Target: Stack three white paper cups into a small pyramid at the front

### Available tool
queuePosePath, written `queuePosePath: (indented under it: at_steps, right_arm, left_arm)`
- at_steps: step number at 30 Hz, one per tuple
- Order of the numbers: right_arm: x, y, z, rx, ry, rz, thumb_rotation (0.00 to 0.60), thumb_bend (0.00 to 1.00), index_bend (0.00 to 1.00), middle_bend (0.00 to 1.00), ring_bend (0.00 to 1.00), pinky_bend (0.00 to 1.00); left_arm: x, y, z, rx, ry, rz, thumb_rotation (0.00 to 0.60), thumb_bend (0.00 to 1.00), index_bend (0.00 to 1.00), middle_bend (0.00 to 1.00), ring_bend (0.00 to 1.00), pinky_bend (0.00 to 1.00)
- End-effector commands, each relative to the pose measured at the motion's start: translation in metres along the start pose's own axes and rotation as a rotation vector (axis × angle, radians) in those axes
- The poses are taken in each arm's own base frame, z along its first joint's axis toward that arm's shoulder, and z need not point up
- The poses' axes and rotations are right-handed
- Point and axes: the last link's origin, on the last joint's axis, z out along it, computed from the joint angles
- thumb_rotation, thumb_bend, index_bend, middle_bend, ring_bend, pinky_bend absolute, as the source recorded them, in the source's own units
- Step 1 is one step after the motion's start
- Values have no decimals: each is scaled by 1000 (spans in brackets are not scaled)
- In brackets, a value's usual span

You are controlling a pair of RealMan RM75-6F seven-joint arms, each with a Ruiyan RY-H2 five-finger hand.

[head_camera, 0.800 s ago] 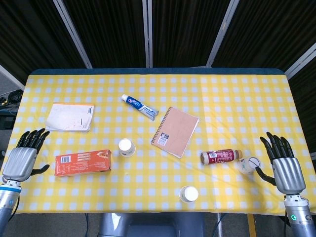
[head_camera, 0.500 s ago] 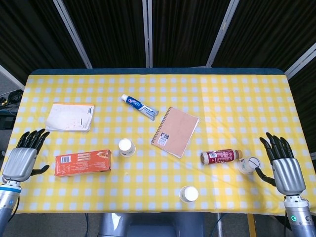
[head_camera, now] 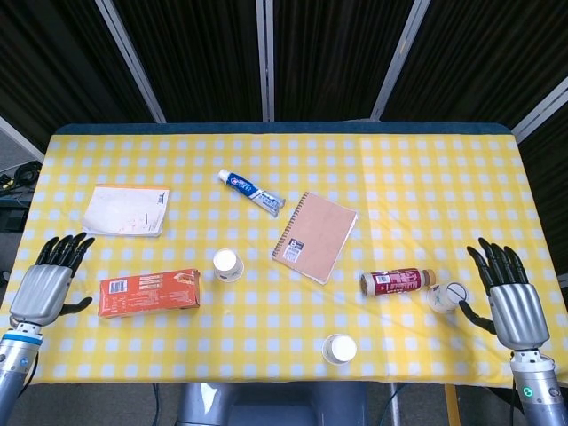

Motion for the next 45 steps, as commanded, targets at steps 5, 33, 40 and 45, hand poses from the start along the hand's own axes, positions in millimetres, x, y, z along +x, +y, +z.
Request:
queuePosePath:
  at_steps: [5, 33, 40, 45]
  right_arm:
    - [0, -1, 0, 2, -1, 1, 600, 129, 89, 0, 0, 0]
    - [10, 17, 8, -38, -2, 94, 600, 128, 88, 0, 0, 0]
    - [12, 20, 9, -44, 1, 105, 600, 128, 89, 0, 0, 0]
    - [12, 21, 9, -47, -2, 111, 600, 128, 89, 0, 0, 0]
  left_arm:
    - [0, 3, 2, -13, 0, 1, 600, 170, 0, 0, 0, 0]
    - [34, 143, 136, -413, -144, 216, 600, 321, 143, 0, 0, 0]
    - [27, 158, 141, -446, -186, 243, 600, 319, 136, 0, 0, 0]
    - [24, 168, 143, -457, -206, 244, 600, 290, 136, 0, 0, 0]
